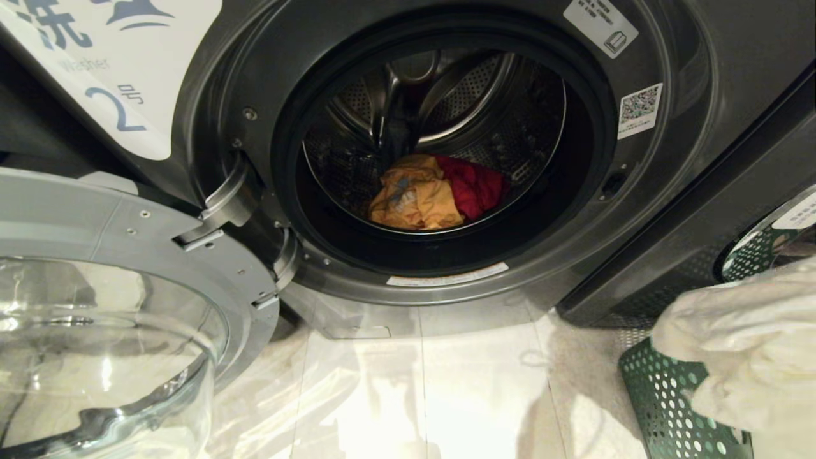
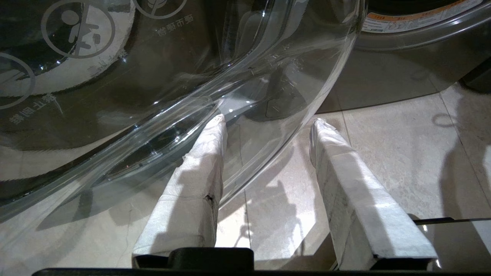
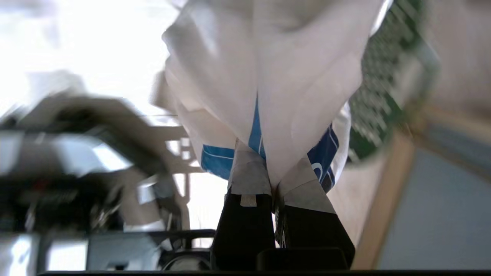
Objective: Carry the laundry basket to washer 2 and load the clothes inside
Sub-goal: Place the clothes into the washing machine
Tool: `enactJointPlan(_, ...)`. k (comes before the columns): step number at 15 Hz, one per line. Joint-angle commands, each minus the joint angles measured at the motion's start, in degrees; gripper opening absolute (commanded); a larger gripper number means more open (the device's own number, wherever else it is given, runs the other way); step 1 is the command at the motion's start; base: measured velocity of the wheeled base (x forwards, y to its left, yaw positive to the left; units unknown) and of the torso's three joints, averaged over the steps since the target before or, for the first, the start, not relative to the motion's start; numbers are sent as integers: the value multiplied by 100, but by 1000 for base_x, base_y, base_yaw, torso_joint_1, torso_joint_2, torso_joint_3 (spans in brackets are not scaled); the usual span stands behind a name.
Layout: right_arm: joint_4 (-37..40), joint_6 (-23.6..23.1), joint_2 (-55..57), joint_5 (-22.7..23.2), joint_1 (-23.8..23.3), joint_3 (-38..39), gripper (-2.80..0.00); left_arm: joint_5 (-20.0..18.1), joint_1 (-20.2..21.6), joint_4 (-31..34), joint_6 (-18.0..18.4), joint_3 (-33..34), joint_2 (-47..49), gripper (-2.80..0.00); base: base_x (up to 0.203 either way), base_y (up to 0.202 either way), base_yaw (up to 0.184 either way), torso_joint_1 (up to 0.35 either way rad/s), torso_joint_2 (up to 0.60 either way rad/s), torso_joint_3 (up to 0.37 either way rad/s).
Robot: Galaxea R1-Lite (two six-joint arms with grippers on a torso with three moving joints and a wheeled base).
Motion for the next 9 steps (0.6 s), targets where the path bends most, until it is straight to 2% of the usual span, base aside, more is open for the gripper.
enactJointPlan(1, 251, -66, -625, 126, 1484, -205, -280, -1, 0, -1, 3, 7, 0, -280, 0, 0, 0, 0, 0, 0)
enactJointPlan(3, 413, -107, -682, 117, 3190, -358, -280, -1, 0, -1, 3, 0, 0, -280, 0, 0, 0, 0, 0, 0)
enactJointPlan(5, 74, -122, -430, -259, 4518, -439, -280, -1, 0, -1, 3, 0, 0, -280, 0, 0, 0, 0, 0, 0)
enactJointPlan(6, -634, -123, -115, -471, 4929, -401, -280, -1, 0, -1, 3, 0, 0, -280, 0, 0, 0, 0, 0, 0)
enactJointPlan(9, -3888, -159, 1182, -767, 5473, 23, -280, -1, 0, -1, 3, 0, 0, -280, 0, 0, 0, 0, 0, 0)
